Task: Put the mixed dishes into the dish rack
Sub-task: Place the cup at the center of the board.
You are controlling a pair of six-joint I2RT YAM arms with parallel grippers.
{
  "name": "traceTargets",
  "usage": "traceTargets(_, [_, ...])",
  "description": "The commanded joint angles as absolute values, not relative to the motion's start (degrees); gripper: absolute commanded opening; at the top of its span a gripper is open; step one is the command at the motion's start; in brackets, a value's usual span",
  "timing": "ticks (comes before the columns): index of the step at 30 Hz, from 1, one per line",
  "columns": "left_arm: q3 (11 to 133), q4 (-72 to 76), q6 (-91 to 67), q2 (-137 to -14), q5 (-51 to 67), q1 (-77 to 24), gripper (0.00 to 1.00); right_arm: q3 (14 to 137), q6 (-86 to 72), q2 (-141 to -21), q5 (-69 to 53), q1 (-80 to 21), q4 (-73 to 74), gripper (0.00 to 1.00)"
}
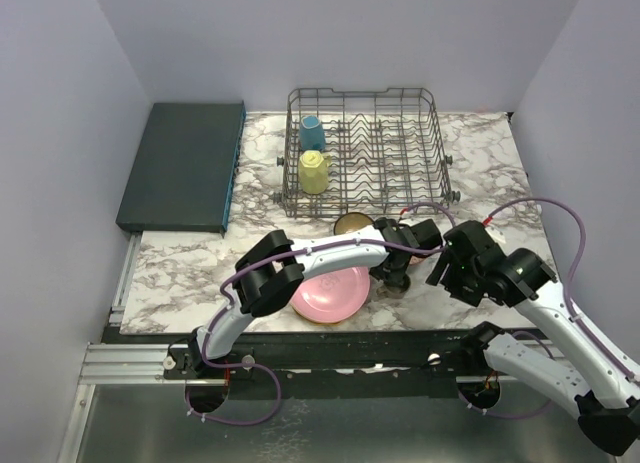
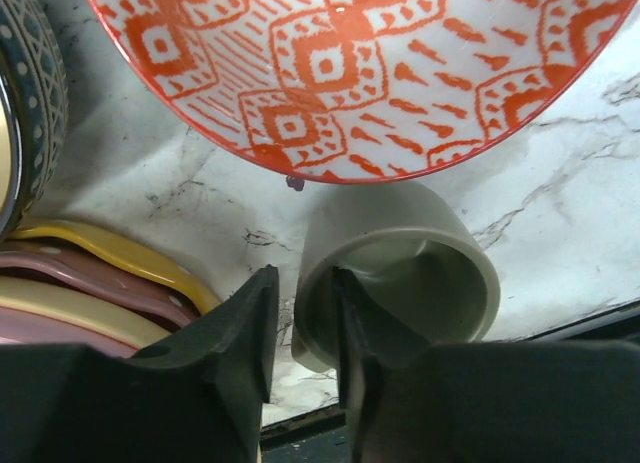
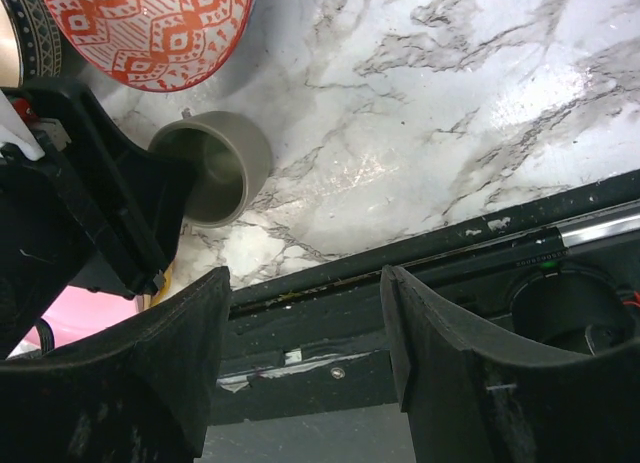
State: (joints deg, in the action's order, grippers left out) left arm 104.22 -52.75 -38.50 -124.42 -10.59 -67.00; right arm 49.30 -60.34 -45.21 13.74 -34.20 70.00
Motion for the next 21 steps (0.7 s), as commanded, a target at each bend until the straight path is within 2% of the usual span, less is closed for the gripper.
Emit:
traceTargets(1, [102.55,-52.91,-38.24,-121.22,-12.37,-67.49,0.37,49.13,-59.04,-46.14,13.34,-34.54,67.81,0.68])
traceTargets(8, [102.66,-52.87,-37.56,-118.04,-13.57,-67.47,0.49,49.07,-57.96,-46.34,12.94,-34.56,66.61,0.67])
traceTargets(21, [104.1,-53.24,-35.92,-111.66,-16.17,-67.45,0.53,46.56,-57.44,-48.36,9.31,-34.54,59.43,0.62])
